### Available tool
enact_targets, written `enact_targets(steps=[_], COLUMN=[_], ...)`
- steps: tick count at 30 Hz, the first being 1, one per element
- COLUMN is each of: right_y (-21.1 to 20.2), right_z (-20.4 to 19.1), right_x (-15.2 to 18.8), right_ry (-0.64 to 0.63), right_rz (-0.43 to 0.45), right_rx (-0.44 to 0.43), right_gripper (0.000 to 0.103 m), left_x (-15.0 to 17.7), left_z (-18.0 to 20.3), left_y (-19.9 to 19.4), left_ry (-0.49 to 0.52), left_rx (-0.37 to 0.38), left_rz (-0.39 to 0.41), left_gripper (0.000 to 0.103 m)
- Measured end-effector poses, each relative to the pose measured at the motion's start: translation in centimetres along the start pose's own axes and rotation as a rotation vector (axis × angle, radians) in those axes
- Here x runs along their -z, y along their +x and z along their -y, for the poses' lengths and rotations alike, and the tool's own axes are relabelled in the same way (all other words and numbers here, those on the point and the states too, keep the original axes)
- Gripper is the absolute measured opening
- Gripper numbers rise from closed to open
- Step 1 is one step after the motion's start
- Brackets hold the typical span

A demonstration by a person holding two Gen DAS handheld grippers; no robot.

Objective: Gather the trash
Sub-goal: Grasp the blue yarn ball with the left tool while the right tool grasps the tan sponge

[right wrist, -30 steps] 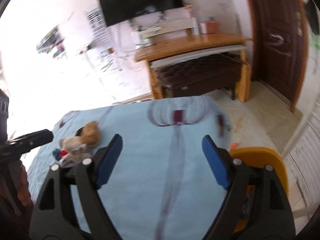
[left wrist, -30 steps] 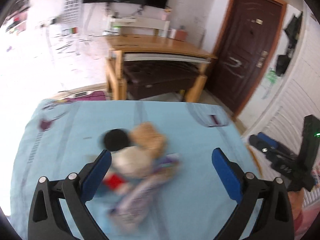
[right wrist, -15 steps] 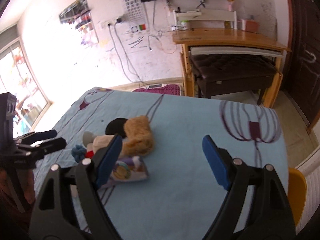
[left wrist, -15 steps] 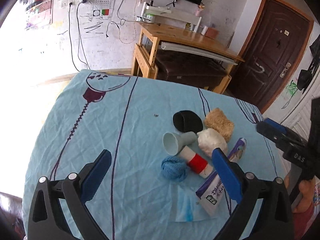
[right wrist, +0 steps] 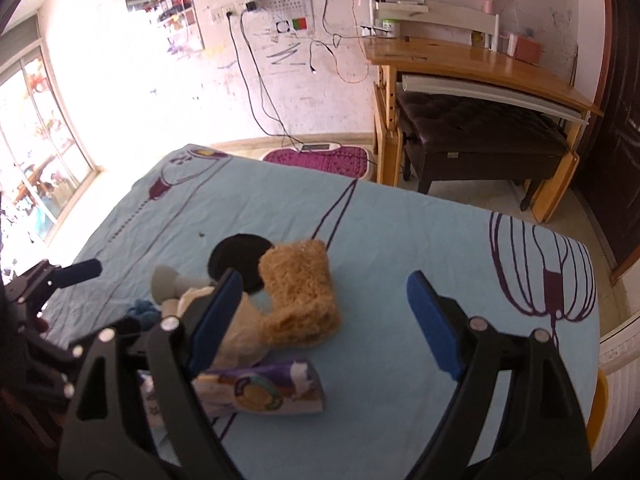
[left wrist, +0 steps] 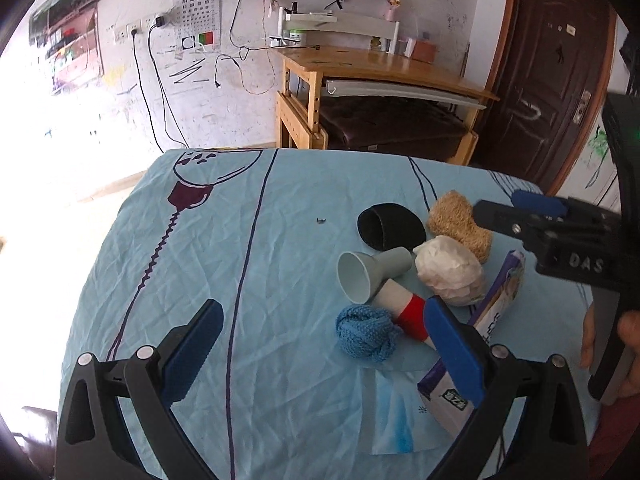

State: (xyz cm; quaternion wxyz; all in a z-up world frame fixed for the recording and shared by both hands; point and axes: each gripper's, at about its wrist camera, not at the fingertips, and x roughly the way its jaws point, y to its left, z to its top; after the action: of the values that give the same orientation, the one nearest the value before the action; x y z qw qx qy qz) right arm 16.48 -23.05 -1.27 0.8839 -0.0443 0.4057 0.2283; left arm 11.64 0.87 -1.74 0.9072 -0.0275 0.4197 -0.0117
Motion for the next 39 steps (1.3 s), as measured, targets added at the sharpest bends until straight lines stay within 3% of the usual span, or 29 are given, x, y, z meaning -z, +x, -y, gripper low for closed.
enact_targets(steps=[2, 4, 6, 9, 11, 12, 13, 16, 19, 30, 39], right_y=[0.5, 1.1, 1.6, 2.3, 2.7, 2.9, 3.0, 2.6, 1.7, -1.2, -5.6], right_z=[0.0, 0.1, 0.1, -0.1, -0.1, -0.1, 0.0, 0.0, 0.1, 1.1, 2.0], right_x=[-0.1, -0.1, 0.1, 0.4, 0.6, 0.6, 0.7, 0.8, 0.8, 0.3, 1.0], right_ry=[0.002, 0.011, 0.008, 0.000, -0.007, -0.008, -0.006, -0.007, 0.007, 0.070, 0.073], right_rz=[-0.010, -0.028, -0.042, -0.062, -0.072, -0.078, -0.078, -0.065, -0.026, 0.079, 0.229], right_rx=[0.009, 0.005, 0.009, 0.016, 0.021, 0.014, -0.003, -0.026, -0.033, -0.091, 0.037], right_gripper=[0.082, 0.082, 0.082, 0.081, 0.076, 0.069, 0.065, 0.049, 0.039, 0.039, 0.039], left_x=[0.1, 0.3, 0.6, 1.3, 1.8, 2.0, 2.0, 2.2, 2.4, 2.2, 1.4], left_z=[0.1, 0.3, 0.4, 1.3, 1.7, 1.9, 1.9, 1.8, 1.3, -1.1, -0.7], left_y=[0.1, 0.4, 0.8, 1.0, 1.1, 1.0, 0.9, 0.8, 0.4, -1.3, -4.3], left_ry=[0.005, 0.008, 0.021, 0.068, 0.094, 0.105, 0.107, 0.102, 0.076, -0.009, -0.002], left_rx=[-0.008, -0.002, 0.036, 0.057, 0.059, 0.058, 0.063, 0.073, 0.079, 0.107, 0.106], left_rz=[0.008, -0.007, -0.024, -0.027, -0.030, -0.025, -0.021, -0.017, -0.002, 0.047, 0.118], left_gripper=[0.086, 0.066, 0.054, 0.043, 0.038, 0.035, 0.028, 0.025, 0.024, 0.024, 0.024])
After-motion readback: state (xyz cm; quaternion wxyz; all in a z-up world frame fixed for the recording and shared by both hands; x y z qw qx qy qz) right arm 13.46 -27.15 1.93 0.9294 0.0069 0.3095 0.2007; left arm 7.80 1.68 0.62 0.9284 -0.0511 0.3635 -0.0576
